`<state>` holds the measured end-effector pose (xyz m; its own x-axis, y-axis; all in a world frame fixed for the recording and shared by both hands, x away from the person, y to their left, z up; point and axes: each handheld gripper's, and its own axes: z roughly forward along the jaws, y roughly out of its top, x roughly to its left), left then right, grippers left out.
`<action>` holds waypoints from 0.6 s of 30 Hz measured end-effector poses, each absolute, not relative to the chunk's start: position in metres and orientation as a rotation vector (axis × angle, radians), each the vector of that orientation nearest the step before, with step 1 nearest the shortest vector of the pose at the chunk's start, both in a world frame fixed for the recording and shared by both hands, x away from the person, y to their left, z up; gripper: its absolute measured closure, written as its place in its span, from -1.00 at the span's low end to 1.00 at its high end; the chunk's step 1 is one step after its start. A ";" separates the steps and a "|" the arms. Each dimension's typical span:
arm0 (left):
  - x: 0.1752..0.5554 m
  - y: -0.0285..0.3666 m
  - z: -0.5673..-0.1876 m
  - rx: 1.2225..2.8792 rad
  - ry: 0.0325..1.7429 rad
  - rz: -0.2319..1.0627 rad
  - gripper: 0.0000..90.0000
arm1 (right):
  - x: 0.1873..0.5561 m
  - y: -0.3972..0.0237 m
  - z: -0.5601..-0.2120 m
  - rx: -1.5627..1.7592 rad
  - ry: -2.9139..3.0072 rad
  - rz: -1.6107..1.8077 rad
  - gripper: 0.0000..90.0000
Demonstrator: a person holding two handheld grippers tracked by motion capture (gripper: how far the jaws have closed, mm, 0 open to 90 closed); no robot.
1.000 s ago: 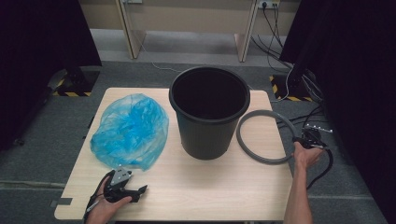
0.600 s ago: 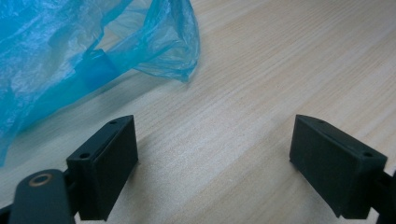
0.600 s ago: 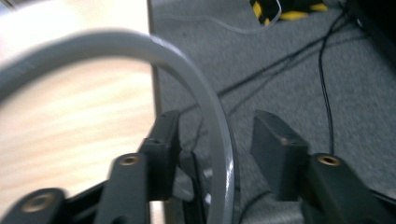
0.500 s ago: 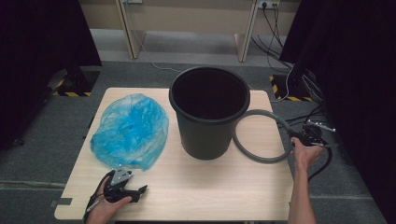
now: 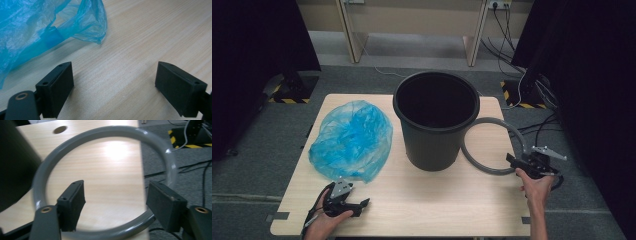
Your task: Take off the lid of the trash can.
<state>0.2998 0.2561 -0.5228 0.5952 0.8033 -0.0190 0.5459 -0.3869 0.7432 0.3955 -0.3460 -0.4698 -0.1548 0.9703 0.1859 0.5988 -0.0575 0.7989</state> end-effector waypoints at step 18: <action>0.300 0.256 -0.523 2.089 1.066 0.450 -0.69 | 0.354 -0.275 -0.483 1.494 2.034 1.086 -0.49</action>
<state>0.3000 0.2560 -0.5229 0.5938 0.8044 -0.0203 0.5464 -0.3846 0.7440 0.3537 -0.2754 -0.4829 -0.3547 0.9261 0.1289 0.6220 0.1308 0.7720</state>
